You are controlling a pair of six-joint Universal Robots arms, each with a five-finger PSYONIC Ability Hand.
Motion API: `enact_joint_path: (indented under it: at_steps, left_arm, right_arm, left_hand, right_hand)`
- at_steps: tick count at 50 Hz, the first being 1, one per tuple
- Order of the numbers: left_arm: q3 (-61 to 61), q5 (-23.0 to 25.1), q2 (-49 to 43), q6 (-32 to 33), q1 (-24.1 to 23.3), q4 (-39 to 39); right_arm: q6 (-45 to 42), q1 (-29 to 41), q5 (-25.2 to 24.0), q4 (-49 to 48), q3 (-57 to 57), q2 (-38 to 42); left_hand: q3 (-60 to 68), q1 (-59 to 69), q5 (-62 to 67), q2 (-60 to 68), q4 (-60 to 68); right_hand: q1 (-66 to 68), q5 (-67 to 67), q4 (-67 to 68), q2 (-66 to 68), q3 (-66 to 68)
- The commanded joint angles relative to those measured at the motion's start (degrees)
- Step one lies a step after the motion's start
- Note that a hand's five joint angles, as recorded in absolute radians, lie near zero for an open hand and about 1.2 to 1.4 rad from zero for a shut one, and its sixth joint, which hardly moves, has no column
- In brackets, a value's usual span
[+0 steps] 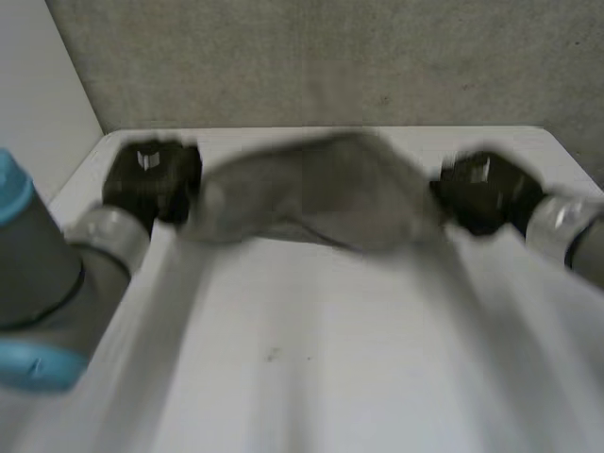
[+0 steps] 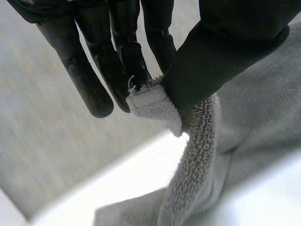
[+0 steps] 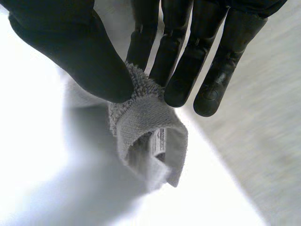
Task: Fold the towel.
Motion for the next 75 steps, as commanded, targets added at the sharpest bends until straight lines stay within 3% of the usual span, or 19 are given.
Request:
enact_joint_path:
  at_steps: [1,3,4,5,9,14,22,25,30,36,44,47,49,50,51,58,63,68,75]
  left_arm:
    - [-10.89,-0.06,4.22,-0.38,-0.98,-2.36]
    - [-11.88,-0.15,5.2,-0.38,-1.6,-2.53]
    - [-12.4,-0.24,6.07,-0.47,-2.12,-2.8]
    - [-12.66,-0.33,7.03,-0.47,-2.56,-3.23]
    - [-12.75,-0.5,9.15,-0.38,-2.65,-4.38]
    - [-11.96,-0.5,13.55,-0.12,-2.56,-5.08]
    - [-9.24,-0.06,22.33,0.15,-2.65,-5.08]
    - [-8.98,0.02,24.97,0.15,-2.65,-5.08]
    - [-8.98,0.02,27.26,0.15,-2.65,-5.08]
    - [-9.68,0.02,28.66,0.06,-2.12,-4.82]
    - [-10.38,0.02,28.57,0.15,-1.24,-4.73]
    - [-10.38,0.11,28.4,0.15,-0.1,-4.64]
    - [-10.29,0.11,28.05,0.15,0.6,-4.47]
    - [-10.12,0.29,27.53,0.15,1.3,-4.21]
    - [-9.77,0.72,27.0,0.15,2.09,-3.86]
    - [-6.43,4.15,20.05,0.24,3.85,0.19]
    - [0.96,4.86,12.14,0.15,4.03,5.81]
    - [12.03,4.07,4.67,-0.29,4.12,13.64]
    - [18.54,1.96,-1.13,-0.12,4.12,24.96]
  right_arm:
    - [-28.07,-3.6,1.58,15.02,14.71,-0.58]
    - [-30.54,-6.14,2.19,18.88,16.46,-1.81]
    - [-30.53,-6.15,2.19,18.89,16.46,-1.81]
    - [-28.01,-6.93,2.19,18.54,15.94,-2.68]
    - [-18.23,-7.38,1.67,16.52,13.21,-4.36]
    - [6.58,-8.08,-1.75,10.47,7.78,-5.77]
    - [28.85,-7.91,-4.31,5.98,-0.3,-4.55]
    - [31.08,-7.64,-4.4,5.71,-2.17,-2.34]
    - [33.1,-2.74,-3.08,6.76,-13.3,11.51]
    - [33.45,0.88,-2.99,8.61,-21.86,21.83]
    - [36.35,3.25,-5.54,14.76,-31.79,34.31]
    - [36.61,4.4,-6.95,16.52,-33.9,37.12]
    - [36.88,4.4,-6.51,16.61,-35.56,38.0]
    - [36.88,4.4,-6.51,16.61,-35.57,38.0]
    - [36.88,4.4,-6.33,16.69,-36.7,38.0]
    - [36.09,4.31,-4.4,15.99,-44.62,33.34]
    - [36.0,4.22,2.72,5.97,-47.52,24.55]
    - [36.27,4.48,10.97,-19.63,-35.79,10.96]
    - [34.86,4.92,11.86,-32.34,-19.78,1.98]
  left_hand:
    - [10.44,12.68,11.23,10.26,10.24]
    - [10.44,12.68,11.23,10.26,10.24]
    - [10.44,12.68,11.23,10.26,10.24]
    - [10.44,12.68,11.23,10.26,10.24]
    - [10.44,12.68,11.23,10.26,10.24]
    - [10.44,12.68,11.23,10.26,10.24]
    - [10.44,12.68,11.23,10.26,10.24]
    - [10.44,12.68,11.23,10.26,10.24]
    - [10.44,12.68,11.23,10.26,10.24]
    - [10.44,12.68,11.23,10.26,10.24]
    - [10.44,12.68,11.23,10.26,10.24]
    - [10.44,12.68,11.23,10.26,10.24]
    - [10.44,12.68,11.23,10.26,10.24]
    - [10.44,12.68,11.23,10.26,10.24]
    - [10.44,12.68,11.23,10.26,10.24]
    - [10.44,12.68,11.23,10.26,10.24]
    - [10.44,12.68,11.23,10.26,10.24]
    - [10.44,12.68,11.23,10.26,10.24]
    - [10.44,12.68,11.23,10.26,10.24]
  right_hand:
    - [19.95,8.5,6.3,7.8,6.79]
    - [-23.23,-34.68,-36.88,-35.38,-36.39]
    - [-23.44,-34.89,-37.09,-35.6,-36.6]
    - [-42.26,-53.71,-55.91,-54.42,-55.42]
    - [-44.72,-56.17,-58.37,-56.88,-57.88]
    - [-44.72,-56.17,-58.37,-56.88,-57.88]
    - [-44.72,-56.17,-58.37,-56.88,-57.88]
    - [-44.72,-56.17,-58.37,-56.88,-57.88]
    - [-44.72,-56.17,-58.37,-56.88,-57.88]
    - [-44.72,-56.17,-58.37,-56.88,-57.88]
    - [-37.91,-49.36,-51.56,-50.06,-51.07]
    - [-26.47,-37.92,-40.12,-38.63,-39.63]
    - [4.32,-7.13,-9.33,-7.83,-8.84]
    - [4.48,-6.97,-9.17,-7.68,-8.68]
    - [19.13,7.68,5.48,6.98,5.97]
    - [25.28,13.83,11.63,13.12,12.12]
    - [25.28,13.83,11.63,13.12,12.12]
    - [25.28,13.83,11.63,13.12,12.12]
    - [25.28,13.83,11.63,13.12,12.12]
